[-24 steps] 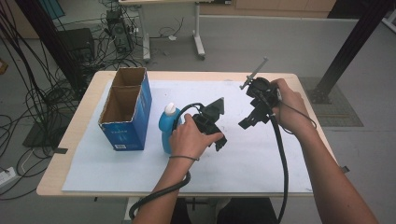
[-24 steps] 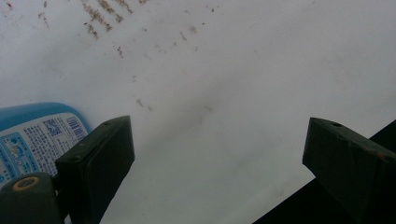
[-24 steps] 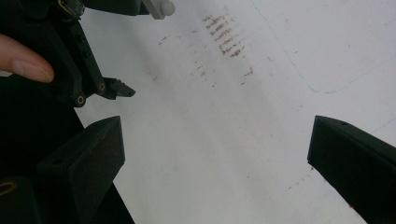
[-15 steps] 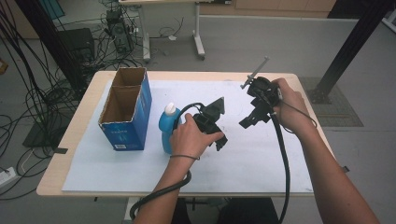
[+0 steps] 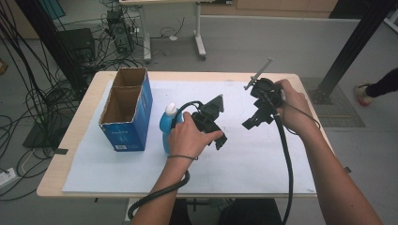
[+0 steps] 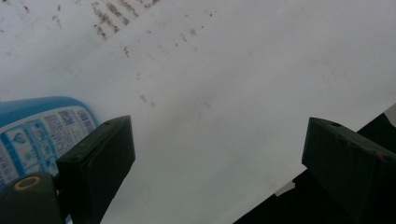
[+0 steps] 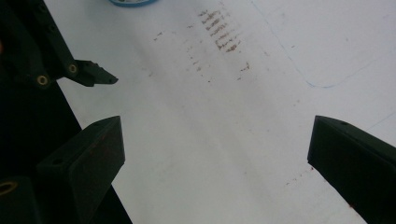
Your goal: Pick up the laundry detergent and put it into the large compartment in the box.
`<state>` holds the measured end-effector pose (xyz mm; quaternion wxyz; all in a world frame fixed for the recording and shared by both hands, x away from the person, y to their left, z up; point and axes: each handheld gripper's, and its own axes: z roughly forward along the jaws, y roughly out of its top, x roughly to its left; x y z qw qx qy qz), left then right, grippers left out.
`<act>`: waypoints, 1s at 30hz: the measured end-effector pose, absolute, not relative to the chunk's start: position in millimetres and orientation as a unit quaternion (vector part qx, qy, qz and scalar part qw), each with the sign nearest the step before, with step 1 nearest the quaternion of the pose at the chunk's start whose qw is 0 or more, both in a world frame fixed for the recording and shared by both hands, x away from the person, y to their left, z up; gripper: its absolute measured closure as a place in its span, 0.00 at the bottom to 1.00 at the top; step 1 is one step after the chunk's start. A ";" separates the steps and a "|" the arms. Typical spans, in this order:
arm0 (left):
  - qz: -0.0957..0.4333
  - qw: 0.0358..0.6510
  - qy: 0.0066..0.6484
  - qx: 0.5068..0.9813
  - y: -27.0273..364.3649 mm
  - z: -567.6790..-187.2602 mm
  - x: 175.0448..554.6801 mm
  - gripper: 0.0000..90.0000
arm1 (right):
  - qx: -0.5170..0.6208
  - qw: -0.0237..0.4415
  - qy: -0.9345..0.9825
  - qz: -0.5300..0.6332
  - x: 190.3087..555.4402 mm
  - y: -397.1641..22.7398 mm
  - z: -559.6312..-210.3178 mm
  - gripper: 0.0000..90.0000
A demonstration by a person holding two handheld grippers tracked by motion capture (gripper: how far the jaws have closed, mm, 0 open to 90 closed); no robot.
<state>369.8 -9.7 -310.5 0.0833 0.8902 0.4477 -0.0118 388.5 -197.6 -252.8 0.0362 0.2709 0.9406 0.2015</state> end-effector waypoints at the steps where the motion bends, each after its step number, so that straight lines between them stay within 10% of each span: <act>1: -0.011 0.084 0.448 0.890 -9.8 -307.9 368.7 0.11 | 0.272 0.036 0.940 0.201 388.2 -198.0 -252.6 0.04; 30: 0.036 0.124 0.436 0.891 16.0 -189.8 344.8 0.12 | 0.272 0.044 0.941 0.198 386.1 -196.9 -247.9 0.04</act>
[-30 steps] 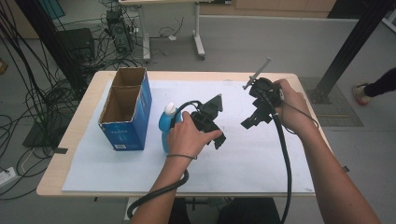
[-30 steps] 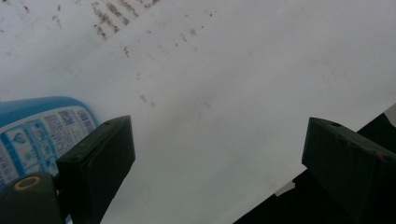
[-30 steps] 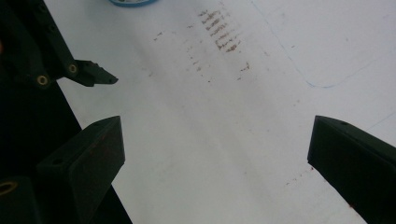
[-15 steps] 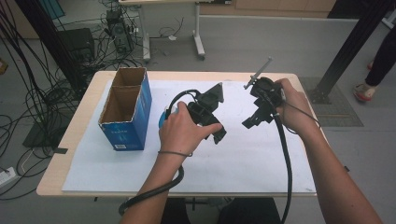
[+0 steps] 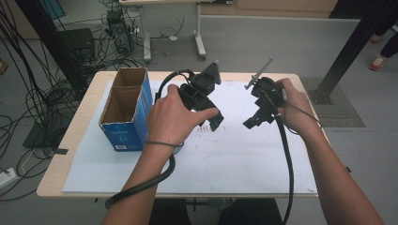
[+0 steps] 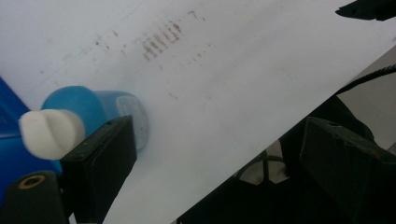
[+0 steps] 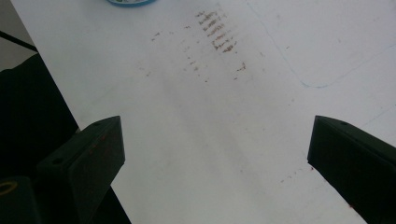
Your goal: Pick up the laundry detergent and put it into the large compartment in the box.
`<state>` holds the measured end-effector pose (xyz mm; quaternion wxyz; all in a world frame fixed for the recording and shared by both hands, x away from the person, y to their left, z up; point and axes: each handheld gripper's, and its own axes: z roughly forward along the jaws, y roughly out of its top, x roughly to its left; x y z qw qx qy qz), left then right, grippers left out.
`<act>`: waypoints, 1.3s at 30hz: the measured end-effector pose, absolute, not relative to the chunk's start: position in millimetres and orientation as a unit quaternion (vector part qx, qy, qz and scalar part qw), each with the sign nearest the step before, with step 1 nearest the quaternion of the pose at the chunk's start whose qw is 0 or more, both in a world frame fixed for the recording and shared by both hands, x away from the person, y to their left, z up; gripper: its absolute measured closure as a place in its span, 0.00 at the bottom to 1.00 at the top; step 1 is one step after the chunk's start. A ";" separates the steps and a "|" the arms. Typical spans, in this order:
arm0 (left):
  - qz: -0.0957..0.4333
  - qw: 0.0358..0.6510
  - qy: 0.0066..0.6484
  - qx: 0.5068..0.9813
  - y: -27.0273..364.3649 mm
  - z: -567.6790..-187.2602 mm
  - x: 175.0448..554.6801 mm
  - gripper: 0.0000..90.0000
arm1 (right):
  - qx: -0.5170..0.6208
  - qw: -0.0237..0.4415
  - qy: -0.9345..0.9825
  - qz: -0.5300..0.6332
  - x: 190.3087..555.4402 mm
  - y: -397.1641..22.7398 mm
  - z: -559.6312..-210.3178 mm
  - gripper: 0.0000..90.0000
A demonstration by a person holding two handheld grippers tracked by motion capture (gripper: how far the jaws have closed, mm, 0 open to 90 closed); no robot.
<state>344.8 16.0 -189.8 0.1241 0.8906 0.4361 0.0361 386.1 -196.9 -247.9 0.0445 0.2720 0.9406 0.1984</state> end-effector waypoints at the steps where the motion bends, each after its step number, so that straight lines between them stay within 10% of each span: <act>1: 0.038 0.124 0.438 0.890 18.0 -187.0 345.1 0.12 | 0.271 0.045 0.941 0.199 386.1 -196.7 -248.1 0.04; 39: 0.068 0.120 0.505 0.852 81.4 -200.9 377.2 0.09 | 0.262 0.043 0.945 0.190 387.1 -190.2 -251.7 0.04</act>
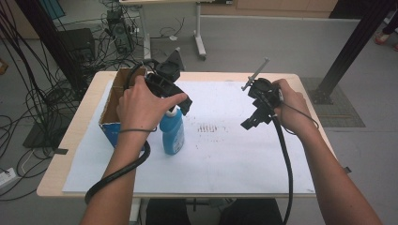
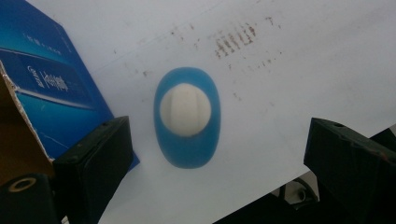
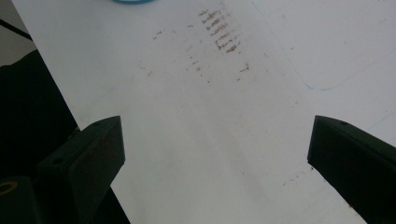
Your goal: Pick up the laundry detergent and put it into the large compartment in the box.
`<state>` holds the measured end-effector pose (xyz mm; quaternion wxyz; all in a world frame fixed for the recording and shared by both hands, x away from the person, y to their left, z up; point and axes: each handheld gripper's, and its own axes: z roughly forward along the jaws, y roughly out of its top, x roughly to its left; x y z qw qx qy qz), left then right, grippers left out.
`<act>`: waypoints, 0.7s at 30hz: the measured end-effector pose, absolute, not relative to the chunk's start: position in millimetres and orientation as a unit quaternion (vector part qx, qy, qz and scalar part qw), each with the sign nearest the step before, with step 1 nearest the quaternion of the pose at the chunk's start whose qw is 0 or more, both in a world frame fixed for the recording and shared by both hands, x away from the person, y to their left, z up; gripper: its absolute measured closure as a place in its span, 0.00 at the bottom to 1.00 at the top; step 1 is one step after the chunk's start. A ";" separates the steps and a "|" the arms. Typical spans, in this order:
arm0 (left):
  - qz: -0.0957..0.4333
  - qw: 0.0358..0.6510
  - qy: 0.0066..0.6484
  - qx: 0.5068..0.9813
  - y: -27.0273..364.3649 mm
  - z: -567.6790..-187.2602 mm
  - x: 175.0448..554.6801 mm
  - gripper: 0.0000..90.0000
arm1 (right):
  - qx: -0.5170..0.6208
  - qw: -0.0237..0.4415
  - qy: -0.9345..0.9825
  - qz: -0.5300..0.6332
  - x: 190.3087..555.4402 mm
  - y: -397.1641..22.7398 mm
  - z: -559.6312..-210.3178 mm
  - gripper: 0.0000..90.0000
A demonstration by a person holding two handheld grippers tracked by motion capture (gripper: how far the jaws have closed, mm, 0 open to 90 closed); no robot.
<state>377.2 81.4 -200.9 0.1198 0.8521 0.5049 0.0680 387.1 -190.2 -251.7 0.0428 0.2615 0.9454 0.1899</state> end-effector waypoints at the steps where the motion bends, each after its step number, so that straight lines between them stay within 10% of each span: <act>1: 0.067 0.118 0.507 0.851 81.5 -202.2 377.8 0.09 | 0.263 0.043 0.945 0.190 386.9 -189.9 -251.8 0.04; 21: 0.074 0.113 0.519 0.844 79.8 -229.9 387.0 0.10 | 0.258 0.038 0.946 0.191 386.6 -187.8 -254.6 0.04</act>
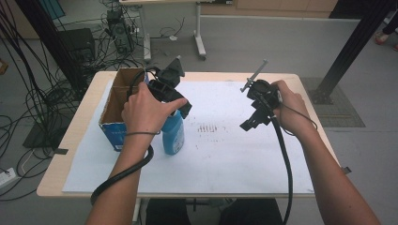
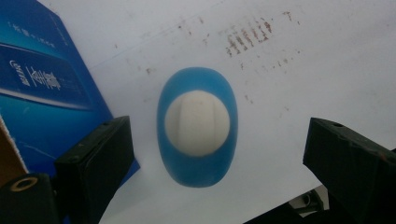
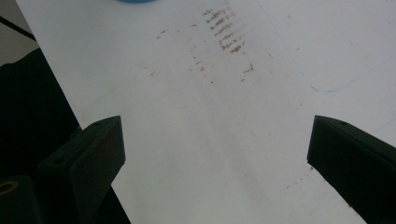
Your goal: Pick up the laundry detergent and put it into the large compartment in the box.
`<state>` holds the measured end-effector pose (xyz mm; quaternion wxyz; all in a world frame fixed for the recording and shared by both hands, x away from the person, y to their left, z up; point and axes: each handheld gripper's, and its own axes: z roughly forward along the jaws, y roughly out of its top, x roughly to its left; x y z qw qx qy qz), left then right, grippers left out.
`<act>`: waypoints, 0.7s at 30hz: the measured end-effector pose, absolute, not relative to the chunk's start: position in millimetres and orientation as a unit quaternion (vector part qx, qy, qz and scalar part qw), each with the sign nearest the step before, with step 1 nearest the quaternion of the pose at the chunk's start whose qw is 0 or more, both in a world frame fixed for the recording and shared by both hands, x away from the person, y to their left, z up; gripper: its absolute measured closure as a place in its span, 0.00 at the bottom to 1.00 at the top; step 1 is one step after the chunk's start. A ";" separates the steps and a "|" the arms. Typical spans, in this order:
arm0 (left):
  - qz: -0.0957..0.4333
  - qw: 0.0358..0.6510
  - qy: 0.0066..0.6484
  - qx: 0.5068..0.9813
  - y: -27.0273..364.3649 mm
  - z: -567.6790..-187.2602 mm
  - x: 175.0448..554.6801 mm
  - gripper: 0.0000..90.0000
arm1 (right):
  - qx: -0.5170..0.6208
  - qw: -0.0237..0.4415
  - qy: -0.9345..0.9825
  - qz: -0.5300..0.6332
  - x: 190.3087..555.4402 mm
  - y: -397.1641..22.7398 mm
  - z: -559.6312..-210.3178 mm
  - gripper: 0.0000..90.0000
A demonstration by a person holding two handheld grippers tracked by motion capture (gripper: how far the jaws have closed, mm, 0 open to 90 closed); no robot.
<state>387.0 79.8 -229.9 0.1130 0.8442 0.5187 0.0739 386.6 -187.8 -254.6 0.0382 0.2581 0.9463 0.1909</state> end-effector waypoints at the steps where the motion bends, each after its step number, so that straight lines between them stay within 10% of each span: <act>1: 0.075 0.113 0.520 0.843 79.5 -231.1 387.1 0.10 | 0.257 0.038 0.946 0.192 386.3 -187.3 -255.1 0.04; 21: 0.100 0.130 0.530 0.832 81.6 -257.2 387.1 0.11 | 0.254 0.034 0.948 0.189 385.7 -187.5 -260.2 0.05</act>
